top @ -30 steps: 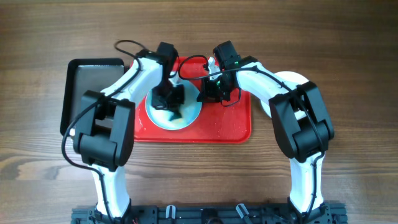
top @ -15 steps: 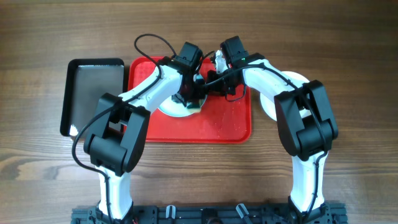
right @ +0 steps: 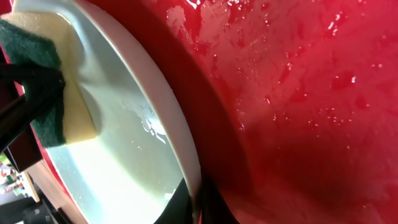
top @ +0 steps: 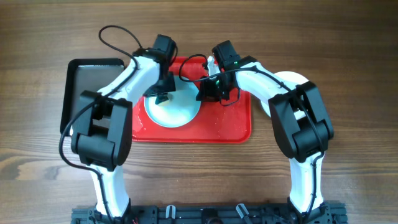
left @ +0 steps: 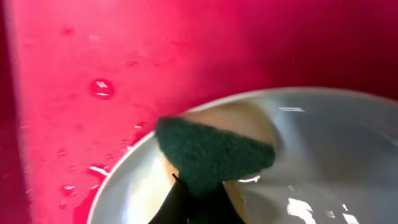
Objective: Clean dirty plates on tray and stack at the side
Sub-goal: 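Scrub the last plate with the sponge while the right gripper holds its rim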
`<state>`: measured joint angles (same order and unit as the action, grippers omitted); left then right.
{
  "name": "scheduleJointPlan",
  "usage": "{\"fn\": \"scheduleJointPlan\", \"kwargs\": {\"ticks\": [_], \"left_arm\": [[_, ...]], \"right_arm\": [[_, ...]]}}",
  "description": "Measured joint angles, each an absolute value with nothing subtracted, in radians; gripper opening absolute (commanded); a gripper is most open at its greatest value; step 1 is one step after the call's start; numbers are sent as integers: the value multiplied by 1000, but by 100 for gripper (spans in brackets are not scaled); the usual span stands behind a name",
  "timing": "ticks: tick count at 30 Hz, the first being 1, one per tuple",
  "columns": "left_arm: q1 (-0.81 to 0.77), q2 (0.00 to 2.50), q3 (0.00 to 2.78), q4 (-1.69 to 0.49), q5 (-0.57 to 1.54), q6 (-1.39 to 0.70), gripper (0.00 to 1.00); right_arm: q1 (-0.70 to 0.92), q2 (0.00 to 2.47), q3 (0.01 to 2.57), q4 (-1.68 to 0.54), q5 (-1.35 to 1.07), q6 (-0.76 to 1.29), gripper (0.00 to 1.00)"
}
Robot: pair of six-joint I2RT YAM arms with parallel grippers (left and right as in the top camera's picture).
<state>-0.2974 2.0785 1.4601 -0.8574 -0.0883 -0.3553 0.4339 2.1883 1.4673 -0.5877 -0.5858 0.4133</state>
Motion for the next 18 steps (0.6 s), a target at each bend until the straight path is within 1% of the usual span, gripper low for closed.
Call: {"fn": "scheduleJointPlan", "kwargs": {"ticks": [3, 5, 7, 9, 13, 18], "left_arm": [[-266, 2077, 1459, -832, 44, -300, 4], [-261, 2079, 1452, -754, 167, -284, 4], [-279, 2090, 1448, -689, 277, -271, 4], [-313, 2096, 1446, -680, 341, -262, 4], [-377, 2096, 1446, -778, 405, -192, 4], [-359, 2096, 1458, -945, 366, -107, 4]], "right_arm": [[431, 2188, 1467, -593, -586, 413, 4], [424, 2188, 1467, -597, -587, 414, 4], [419, 2188, 1467, -597, -587, 414, 4], [419, 2188, 1467, -597, -587, 414, 4], [419, 2188, 1466, -603, -588, 413, 4], [438, 2188, 1459, -612, -617, 405, 4]]}}
